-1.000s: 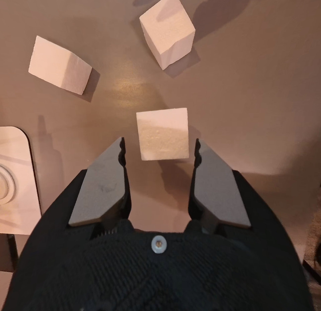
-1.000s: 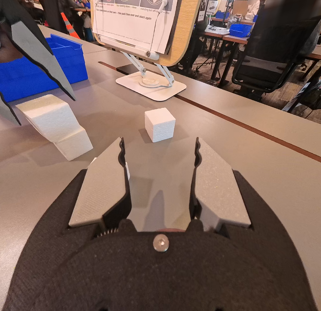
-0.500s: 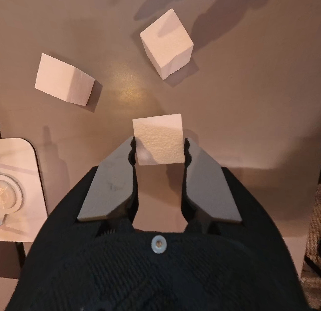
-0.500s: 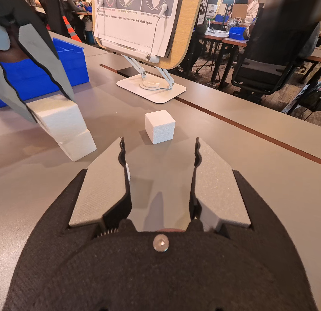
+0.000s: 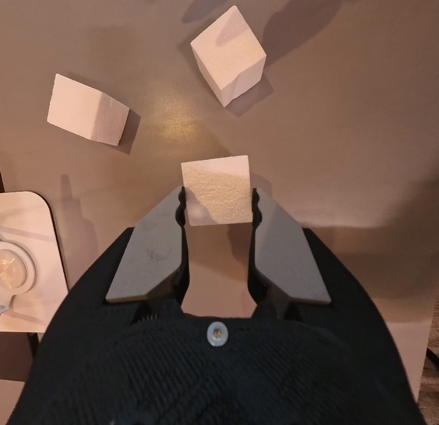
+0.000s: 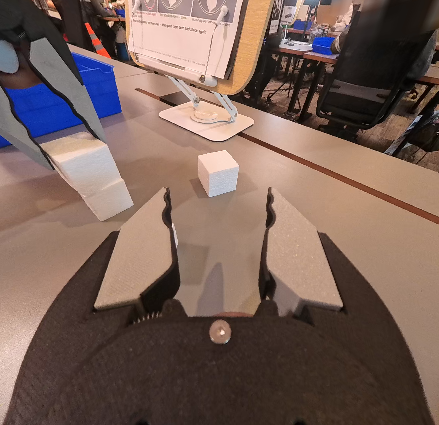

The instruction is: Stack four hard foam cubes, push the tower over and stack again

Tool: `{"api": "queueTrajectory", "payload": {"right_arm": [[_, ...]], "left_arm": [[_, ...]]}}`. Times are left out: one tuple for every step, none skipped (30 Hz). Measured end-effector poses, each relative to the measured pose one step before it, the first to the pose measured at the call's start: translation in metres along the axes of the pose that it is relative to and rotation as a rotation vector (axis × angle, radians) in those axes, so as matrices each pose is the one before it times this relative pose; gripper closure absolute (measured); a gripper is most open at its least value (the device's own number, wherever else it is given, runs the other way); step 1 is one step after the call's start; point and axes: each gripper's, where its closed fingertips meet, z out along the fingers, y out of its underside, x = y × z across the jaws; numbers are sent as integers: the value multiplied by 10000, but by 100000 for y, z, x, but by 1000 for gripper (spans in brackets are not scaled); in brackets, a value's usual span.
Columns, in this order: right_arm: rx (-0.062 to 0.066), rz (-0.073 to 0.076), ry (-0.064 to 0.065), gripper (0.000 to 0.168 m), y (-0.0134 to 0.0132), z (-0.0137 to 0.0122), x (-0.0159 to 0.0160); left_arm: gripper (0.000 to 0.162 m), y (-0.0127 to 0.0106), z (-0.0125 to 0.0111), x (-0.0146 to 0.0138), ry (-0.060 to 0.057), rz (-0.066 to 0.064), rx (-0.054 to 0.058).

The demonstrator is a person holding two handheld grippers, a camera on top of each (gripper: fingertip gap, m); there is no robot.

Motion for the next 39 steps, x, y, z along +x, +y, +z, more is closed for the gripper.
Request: {"api": "queueTrajectory", "payload": {"right_arm": [[4, -5, 4, 90, -14, -6, 1], [7, 3, 5, 90, -9, 4, 18], [-2, 15, 0, 90, 4, -3, 18], [-5, 16, -5, 90, 17, 4, 17], [-5, 7, -2, 90, 16, 5, -1], [0, -4, 4, 90, 0, 0, 9], [7, -8, 4, 90, -21, 4, -2], [2, -7, -1, 90, -13, -6, -18], [-4, -5, 3, 90, 5, -3, 7], [0, 2, 0, 90, 9, 9, 5], [-6, 8, -9, 90, 15, 12, -17], [-8, 4, -5, 90, 20, 3, -2], [1, -5, 1, 90, -3, 8, -1], [3, -6, 3, 90, -3, -5, 1], [-1, 0, -2, 90, 11, 2, -4], [-10, 3, -7, 90, 20, 9, -12], [-18, 1, -8, 89, 38, 19, -10], [-10, -3, -9, 90, 32, 5, -18], [-7, -5, -24, 89, 25, 14, -44], [-14, -4, -33, 89, 33, 17, -63], [-17, -1, -36, 89, 35, 22, -77], [-12, -4, -65, 89, 19, 16, -121], [-16, -6, -74, 88, 26, 8, -141], [-43, -6, -55, 88, 39, 0, -140], [-64, 15, -43, 87, 35, -9, -136], [-110, 86, -83, 86, 62, -23, -237], [-151, 187, -178, 83, 27, -73, -446], [-98, 183, -306, 80, -93, -98, -756], [-94, 112, -304, 80, -83, -75, -842], [-171, 55, -175, 79, 100, -32, -710], [-219, -19, -138, 76, 232, -4, -746], [-195, -104, -124, 75, 245, 24, -807], [-185, -161, -10, 75, 285, 43, -672], [-162, -175, 89, 75, 458, 95, -484], [-166, -60, 179, 76, 765, 204, -264], [-314, 50, 110, 76, 1067, 326, -319], [-354, 95, 127, 75, 1237, 432, -270], [-373, 49, 142, 73, 1170, 445, -234], [-258, -18, 262, 72, 767, 384, -16]], "left_arm": [[108, -44, -22, -87, -44, 19, 13], [108, -69, -31, -26, 1, 17, 32], [108, -85, -35, 23, 29, 13, 47], [108, -77, -17, -9, 11, 15, 34], [108, -16, 18, -18, -7, 16, 1], [108, 43, 57, 34, 36, -5, -37], [108, 106, 102, 54, 44, -7, -63], [108, 39, 57, 34, 16, 8, -8], [108, -9, 7, 51, 36, -5, 26], [108, 7, -22, 21, 22, -8, 15], [108, 18, -7, 25, 17, -5, 13], [108, 15, -15, -2, 3, -12, 12], [107, -11, -1, -51, -20, -26, 10], [107, -25, 15, -23, -11, -32, 17], [105, -47, 13, -24, -24, -27, 24], [99, -27, 37, -54, -38, -22, 12], [95, -18, 20, 11, 1, -23, 2], [92, -51, -17, -7, -3, -18, 37], [87, -58, -57, -59, -45, -38, 50], [78, 16, -100, -142, -99, -89, 12], [69, 86, -163, -215, -140, -126, -11], [62, 64, -254, -244, -190, -135, 39], [56, -21, -369, -257, -253, -124, 151], [56, -155, -502, -247, -311, -117, 321], [56, -301, -632, -218, -337, -141, 487], [58, -368, -670, -152, -311, -229, 601], [63, -366, -662, -127, -304, -341, 650], [65, -311, -592, -63, -285, -361, 668], [65, -176, -524, -34, -309, -309, 643], [66, 78, -458, -161, -391, -277, 541], [66, 357, -391, -202, -391, -274, 414], [66, 502, -323, -296, -379, -345, 327], [66, 583, -278, -294, -290, -422, 266], [65, 540, -224, -231, -160, -493, 274], [64, 444, -186, -298, -101, -543, 290], [63, 387, -188, -533, -196, -489, 271], [63, 167, -186, -896, -380, -409, 372], [67, -82, -171, -1076, -473, -410, 509], [71, -158, -132, -1024, -412, -425, 479]]}}
